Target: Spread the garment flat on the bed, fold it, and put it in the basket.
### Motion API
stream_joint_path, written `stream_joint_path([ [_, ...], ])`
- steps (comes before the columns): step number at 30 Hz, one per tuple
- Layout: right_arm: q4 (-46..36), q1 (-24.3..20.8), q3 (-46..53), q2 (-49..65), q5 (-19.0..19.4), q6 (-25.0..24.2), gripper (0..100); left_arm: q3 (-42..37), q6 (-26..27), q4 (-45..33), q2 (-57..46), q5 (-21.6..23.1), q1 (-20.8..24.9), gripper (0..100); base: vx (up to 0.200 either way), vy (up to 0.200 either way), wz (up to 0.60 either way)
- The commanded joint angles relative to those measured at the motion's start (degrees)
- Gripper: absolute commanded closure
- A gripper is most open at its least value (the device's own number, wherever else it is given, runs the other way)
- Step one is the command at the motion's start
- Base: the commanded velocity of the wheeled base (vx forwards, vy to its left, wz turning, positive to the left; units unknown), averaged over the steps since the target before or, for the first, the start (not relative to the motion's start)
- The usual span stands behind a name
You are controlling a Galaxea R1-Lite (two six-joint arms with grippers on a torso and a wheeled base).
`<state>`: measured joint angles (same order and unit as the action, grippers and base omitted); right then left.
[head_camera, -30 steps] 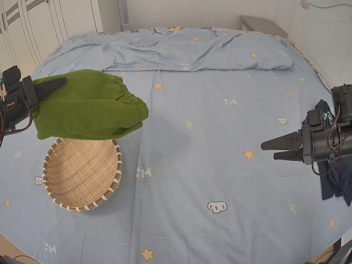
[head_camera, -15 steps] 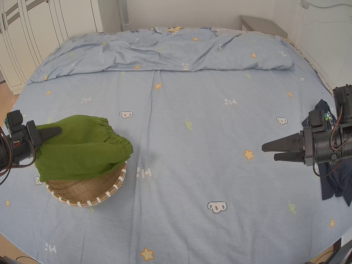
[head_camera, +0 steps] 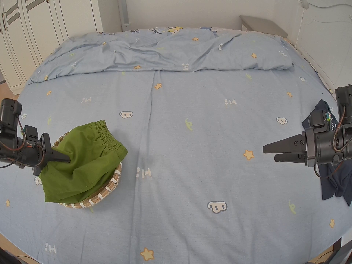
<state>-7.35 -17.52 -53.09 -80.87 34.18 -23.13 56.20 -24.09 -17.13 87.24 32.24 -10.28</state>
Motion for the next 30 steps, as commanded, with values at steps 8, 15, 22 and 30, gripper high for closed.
stream_joint_path([
  [8,-0.03,-0.15,0.09,-0.07,0.01,0.10,0,8.23,0.09,-3.44,15.86,-2.36,2.19,100,0.000,0.000,0.00],
  [15,0.06,-0.15,0.09,-0.07,0.01,0.10,0,8.23,0.01,-3.61,16.48,-4.73,3.33,100,0.000,0.000,0.00],
  [22,-0.03,-0.06,0.09,-0.07,0.01,0.10,0,8.75,-0.87,-5.55,10.76,-4.73,4.65,0,0.000,0.000,0.00],
  [30,0.06,0.29,-0.08,0.10,0.01,0.10,0,13.85,-0.61,-18.56,1.80,-11.15,5.09,0,0.000,0.000,0.00],
])
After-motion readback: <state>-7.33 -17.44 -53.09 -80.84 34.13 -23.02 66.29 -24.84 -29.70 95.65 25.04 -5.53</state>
